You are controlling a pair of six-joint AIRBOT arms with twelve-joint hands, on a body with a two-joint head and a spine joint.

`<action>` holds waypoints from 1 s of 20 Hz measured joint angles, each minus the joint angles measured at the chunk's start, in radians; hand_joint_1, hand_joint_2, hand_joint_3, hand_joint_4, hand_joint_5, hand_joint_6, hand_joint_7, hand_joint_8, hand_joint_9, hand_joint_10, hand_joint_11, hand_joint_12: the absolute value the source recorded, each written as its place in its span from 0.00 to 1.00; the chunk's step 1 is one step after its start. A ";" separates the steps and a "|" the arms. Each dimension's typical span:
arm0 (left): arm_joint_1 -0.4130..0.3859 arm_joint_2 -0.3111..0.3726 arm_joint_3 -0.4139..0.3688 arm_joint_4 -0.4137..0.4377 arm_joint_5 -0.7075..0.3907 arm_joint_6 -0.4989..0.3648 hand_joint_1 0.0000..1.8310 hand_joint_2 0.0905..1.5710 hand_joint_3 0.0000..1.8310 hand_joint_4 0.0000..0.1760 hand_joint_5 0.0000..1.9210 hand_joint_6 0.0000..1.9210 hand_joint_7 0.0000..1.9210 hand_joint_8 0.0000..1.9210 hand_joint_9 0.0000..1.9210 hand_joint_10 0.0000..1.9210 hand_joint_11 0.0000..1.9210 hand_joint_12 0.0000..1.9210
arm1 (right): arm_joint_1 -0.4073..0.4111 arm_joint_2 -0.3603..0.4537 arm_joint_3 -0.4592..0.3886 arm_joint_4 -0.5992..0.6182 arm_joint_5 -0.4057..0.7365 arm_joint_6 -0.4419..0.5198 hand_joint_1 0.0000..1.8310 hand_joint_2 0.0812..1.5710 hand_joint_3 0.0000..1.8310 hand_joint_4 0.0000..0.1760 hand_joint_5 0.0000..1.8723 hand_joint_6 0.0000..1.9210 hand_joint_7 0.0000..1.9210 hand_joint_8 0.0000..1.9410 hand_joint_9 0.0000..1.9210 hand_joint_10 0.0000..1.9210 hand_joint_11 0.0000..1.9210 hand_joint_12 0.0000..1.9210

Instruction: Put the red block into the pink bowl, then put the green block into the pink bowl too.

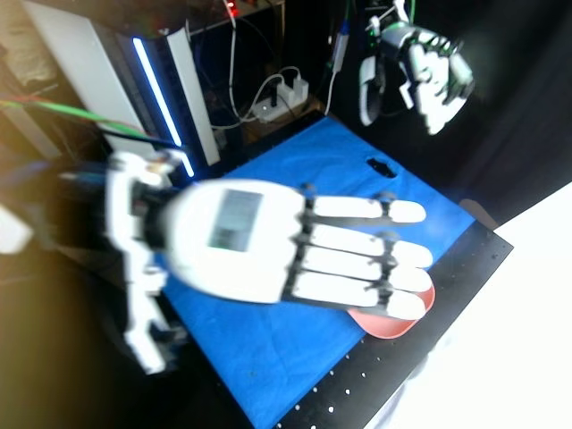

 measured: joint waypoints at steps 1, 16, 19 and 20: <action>0.010 0.008 -0.012 -0.011 -0.015 0.015 0.48 0.62 0.00 0.03 0.19 0.00 0.31 0.00 0.36 0.00 0.08 0.76 | 0.000 0.028 -0.028 -0.001 0.014 -0.005 0.44 0.43 0.00 1.00 0.00 0.00 0.02 0.00 0.02 0.00 0.00 0.10; 0.298 0.075 -0.109 -0.266 -0.289 0.015 0.43 0.62 0.00 0.35 0.05 0.00 0.15 0.00 0.23 0.00 0.00 0.63 | -0.093 0.329 -0.264 0.173 0.181 -0.156 0.43 0.41 0.00 0.93 0.00 0.00 0.03 0.00 0.07 0.00 0.00 0.41; 0.301 0.075 -0.109 -0.289 -0.288 0.005 0.41 0.62 0.00 0.35 0.00 0.00 0.09 0.00 0.19 0.00 0.00 0.60 | -0.131 0.352 -0.277 0.229 0.235 -0.156 0.38 0.47 0.01 1.00 0.00 0.00 0.03 0.00 0.05 0.00 0.00 0.32; 0.301 0.075 -0.103 -0.296 -0.289 -0.008 0.39 0.63 0.00 0.42 0.00 0.00 0.05 0.00 0.18 0.00 0.00 0.58 | -0.164 0.369 -0.298 0.243 0.286 -0.156 0.35 0.48 0.01 1.00 0.00 0.00 0.04 0.00 0.04 0.00 0.00 0.27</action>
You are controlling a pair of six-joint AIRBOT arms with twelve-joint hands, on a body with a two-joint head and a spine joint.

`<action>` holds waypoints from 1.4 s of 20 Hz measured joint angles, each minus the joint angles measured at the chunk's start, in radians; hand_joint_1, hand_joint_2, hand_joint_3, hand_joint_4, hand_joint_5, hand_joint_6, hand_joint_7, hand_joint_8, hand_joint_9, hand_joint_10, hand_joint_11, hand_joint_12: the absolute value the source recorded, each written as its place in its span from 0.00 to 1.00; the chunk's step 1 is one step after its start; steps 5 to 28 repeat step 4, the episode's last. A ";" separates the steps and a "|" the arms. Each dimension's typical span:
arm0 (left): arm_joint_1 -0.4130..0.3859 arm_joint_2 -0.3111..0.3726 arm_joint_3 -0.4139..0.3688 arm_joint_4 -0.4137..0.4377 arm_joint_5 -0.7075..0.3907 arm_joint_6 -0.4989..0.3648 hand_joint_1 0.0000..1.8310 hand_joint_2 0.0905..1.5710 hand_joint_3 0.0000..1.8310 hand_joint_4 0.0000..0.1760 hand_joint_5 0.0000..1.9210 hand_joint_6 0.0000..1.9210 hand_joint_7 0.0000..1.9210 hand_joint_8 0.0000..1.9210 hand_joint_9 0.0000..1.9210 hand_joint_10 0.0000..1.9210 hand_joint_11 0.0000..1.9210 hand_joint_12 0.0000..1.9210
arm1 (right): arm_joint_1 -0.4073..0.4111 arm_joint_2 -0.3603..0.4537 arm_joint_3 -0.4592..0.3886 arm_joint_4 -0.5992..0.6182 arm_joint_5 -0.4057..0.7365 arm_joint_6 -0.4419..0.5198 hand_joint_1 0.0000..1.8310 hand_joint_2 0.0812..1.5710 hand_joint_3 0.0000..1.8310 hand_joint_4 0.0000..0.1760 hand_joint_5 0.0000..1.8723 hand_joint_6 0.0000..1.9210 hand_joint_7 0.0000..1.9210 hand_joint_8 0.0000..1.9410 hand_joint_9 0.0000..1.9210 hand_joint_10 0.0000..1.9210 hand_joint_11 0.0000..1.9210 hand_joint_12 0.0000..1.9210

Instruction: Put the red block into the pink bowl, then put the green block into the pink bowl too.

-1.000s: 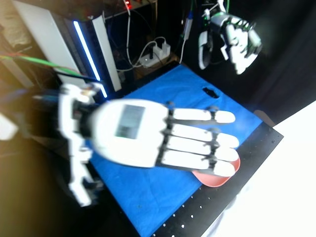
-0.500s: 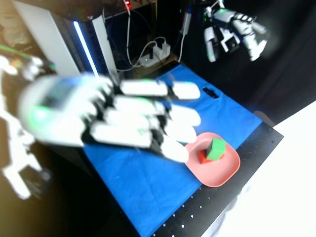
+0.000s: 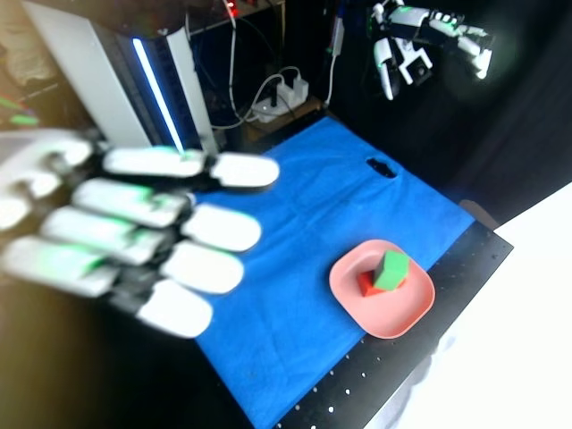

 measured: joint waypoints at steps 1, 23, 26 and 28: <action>-0.001 0.000 0.006 0.000 0.001 -0.006 0.39 0.63 0.00 0.44 0.00 0.00 0.04 0.00 0.18 0.00 0.00 0.57 | -0.006 0.005 -0.005 0.001 0.013 0.000 0.34 0.48 0.01 1.00 0.00 0.00 0.04 0.00 0.04 0.00 0.00 0.26; -0.055 0.004 0.044 0.001 0.001 -0.032 0.38 0.68 0.01 0.42 0.00 0.00 0.08 0.01 0.17 0.00 0.00 0.42 | -0.010 0.019 -0.003 0.039 0.114 -0.001 0.29 0.55 0.01 1.00 0.00 0.00 0.05 0.00 0.07 0.00 0.00 0.28; -0.055 0.004 0.044 0.001 0.001 -0.032 0.38 0.68 0.01 0.42 0.00 0.00 0.08 0.01 0.17 0.00 0.00 0.42 | -0.010 0.019 -0.003 0.039 0.114 -0.001 0.29 0.55 0.01 1.00 0.00 0.00 0.05 0.00 0.07 0.00 0.00 0.28; -0.055 0.004 0.044 0.001 0.001 -0.032 0.38 0.68 0.01 0.42 0.00 0.00 0.08 0.01 0.17 0.00 0.00 0.42 | -0.010 0.019 -0.003 0.039 0.114 -0.001 0.29 0.55 0.01 1.00 0.00 0.00 0.05 0.00 0.07 0.00 0.00 0.28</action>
